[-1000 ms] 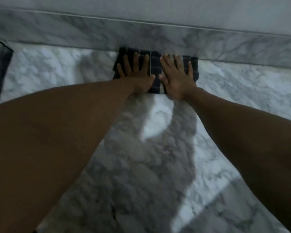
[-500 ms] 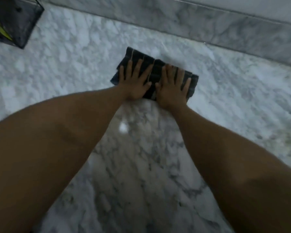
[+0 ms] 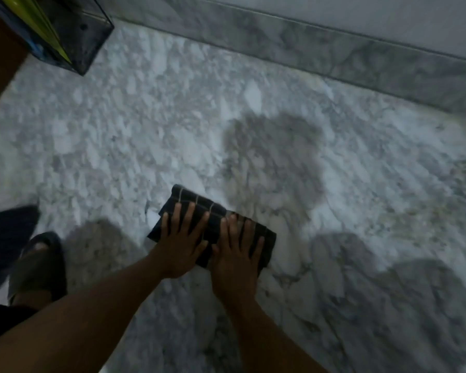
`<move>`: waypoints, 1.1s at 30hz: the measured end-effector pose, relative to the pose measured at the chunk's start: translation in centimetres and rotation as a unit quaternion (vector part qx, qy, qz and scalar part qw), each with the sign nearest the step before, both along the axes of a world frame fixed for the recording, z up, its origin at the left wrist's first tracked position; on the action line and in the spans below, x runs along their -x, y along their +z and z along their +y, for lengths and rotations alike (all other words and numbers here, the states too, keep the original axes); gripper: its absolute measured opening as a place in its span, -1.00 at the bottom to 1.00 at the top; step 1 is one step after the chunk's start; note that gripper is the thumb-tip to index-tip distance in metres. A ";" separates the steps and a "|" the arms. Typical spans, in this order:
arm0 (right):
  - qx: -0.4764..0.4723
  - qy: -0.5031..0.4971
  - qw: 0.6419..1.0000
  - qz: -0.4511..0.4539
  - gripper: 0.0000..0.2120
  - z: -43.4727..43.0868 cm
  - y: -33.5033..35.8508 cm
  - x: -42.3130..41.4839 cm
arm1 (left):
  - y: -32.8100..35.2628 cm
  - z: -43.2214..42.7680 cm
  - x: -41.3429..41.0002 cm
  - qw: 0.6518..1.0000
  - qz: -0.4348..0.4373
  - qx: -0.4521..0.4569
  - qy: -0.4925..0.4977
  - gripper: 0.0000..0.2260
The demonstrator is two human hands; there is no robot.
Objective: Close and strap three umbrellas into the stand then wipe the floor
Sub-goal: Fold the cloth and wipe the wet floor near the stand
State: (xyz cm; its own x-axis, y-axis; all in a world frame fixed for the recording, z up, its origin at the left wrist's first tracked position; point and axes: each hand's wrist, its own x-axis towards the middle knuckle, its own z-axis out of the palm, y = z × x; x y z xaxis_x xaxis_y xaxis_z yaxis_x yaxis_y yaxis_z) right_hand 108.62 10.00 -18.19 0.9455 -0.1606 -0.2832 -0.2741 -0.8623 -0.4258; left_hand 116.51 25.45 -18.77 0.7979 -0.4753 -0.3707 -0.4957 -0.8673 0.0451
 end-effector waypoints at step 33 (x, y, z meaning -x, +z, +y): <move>0.095 0.069 0.993 0.000 -0.45 -28.2 -1.4 -29.0 | 0.2 -28.3 -26.5 0.990 0.082 0.045 0.110 -0.39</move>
State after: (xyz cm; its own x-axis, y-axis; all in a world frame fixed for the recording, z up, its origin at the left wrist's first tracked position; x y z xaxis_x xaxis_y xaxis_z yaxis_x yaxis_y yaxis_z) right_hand 137.61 -18.17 -19.60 0.9625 -0.0791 -0.2594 -0.1467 -0.9564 -0.2526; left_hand 142.99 -2.87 -18.55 0.8179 -0.3341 -0.4684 -0.2753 -0.9421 0.1914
